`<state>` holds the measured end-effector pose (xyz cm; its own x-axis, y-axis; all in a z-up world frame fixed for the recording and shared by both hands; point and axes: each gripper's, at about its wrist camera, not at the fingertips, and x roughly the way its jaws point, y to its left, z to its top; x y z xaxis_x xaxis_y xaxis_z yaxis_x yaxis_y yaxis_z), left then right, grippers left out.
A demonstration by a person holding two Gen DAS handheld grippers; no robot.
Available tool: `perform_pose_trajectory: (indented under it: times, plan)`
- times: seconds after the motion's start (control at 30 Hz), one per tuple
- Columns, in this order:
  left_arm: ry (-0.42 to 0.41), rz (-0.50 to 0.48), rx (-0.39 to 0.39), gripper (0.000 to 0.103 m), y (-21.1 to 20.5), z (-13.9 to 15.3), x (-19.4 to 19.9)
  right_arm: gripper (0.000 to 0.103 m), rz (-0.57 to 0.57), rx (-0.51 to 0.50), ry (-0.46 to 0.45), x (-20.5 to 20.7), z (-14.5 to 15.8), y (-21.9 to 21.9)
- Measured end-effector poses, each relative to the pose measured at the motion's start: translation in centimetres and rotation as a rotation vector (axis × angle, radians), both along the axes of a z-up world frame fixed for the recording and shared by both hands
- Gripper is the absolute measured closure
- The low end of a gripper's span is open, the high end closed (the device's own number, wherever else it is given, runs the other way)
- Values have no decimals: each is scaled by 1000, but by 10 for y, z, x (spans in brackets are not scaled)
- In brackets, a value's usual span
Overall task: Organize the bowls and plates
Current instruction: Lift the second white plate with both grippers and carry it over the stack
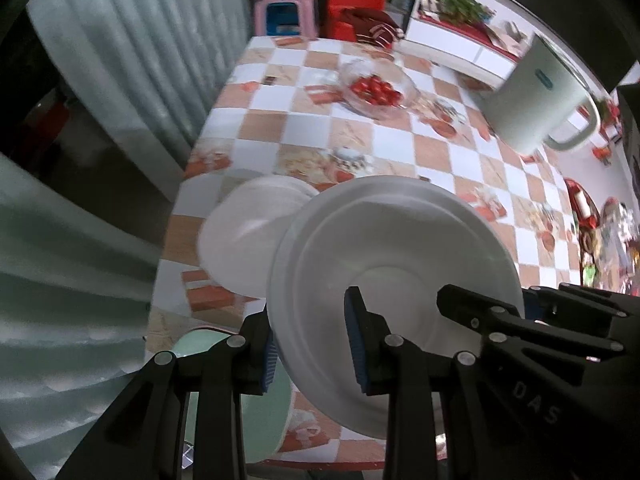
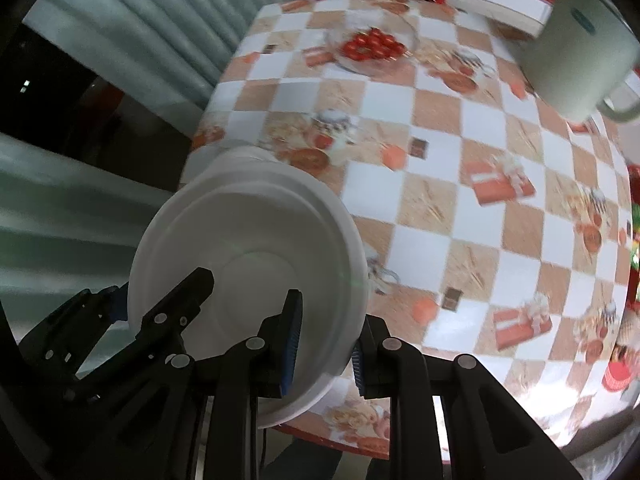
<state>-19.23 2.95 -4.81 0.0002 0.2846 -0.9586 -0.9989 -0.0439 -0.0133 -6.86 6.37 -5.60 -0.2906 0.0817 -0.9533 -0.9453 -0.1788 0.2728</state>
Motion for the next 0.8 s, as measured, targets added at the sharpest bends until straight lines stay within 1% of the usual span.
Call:
perform_pose_trajectory:
  times: [0.3,0.53,0.8]
  plan:
    - [-4,73,9,70,19,-6,-40,78,55,20,4,-45,-1,29]
    - [1,92,-11,70,31,-18,-60,78,73,5,4,-65,-15,45]
    - [-14,112,-46,70,43,-40,-75,78,77,-18,-10,-80,-35,60]
